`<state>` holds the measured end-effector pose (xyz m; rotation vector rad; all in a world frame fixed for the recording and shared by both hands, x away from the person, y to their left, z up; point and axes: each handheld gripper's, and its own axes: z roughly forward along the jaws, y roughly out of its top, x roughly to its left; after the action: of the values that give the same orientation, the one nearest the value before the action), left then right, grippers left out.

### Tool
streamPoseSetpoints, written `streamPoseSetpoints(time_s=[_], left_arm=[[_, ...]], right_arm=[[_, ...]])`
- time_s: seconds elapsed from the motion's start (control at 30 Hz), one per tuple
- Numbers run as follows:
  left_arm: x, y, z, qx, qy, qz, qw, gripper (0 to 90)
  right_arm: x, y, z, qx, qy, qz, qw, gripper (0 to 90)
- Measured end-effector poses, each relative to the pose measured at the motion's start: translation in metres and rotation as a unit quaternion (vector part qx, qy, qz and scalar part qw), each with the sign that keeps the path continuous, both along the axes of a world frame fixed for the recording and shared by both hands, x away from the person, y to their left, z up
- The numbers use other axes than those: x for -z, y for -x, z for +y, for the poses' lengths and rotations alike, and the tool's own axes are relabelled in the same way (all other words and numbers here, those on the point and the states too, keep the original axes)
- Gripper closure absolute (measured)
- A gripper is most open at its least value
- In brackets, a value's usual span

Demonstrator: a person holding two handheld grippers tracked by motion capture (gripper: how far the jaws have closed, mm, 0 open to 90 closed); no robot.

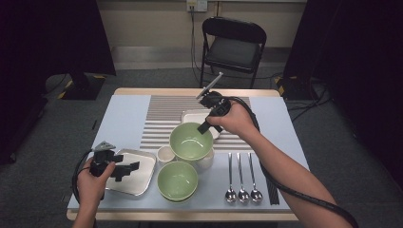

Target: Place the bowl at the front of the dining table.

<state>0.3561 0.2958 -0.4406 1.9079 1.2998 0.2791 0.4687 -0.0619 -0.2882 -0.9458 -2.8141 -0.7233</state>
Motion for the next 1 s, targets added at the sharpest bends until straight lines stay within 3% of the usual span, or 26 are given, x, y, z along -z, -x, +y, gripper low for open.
streamPoseSetpoints(time_s=[0.27, 1.0], left_arm=[[0.000, 0.000, 0.000, 0.002, 0.001, 0.000, 1.0000, 17.4], [0.000, 0.000, 0.001, -0.002, 0.004, -0.002, 1.0000, 17.4]], right_arm=[[0.000, -0.006, -0.001, 0.006, 0.005, 0.001, 1.0000, 86.0], [0.000, -0.032, -0.014, 0.053, 0.003, 0.005, 0.9986, 86.1]])
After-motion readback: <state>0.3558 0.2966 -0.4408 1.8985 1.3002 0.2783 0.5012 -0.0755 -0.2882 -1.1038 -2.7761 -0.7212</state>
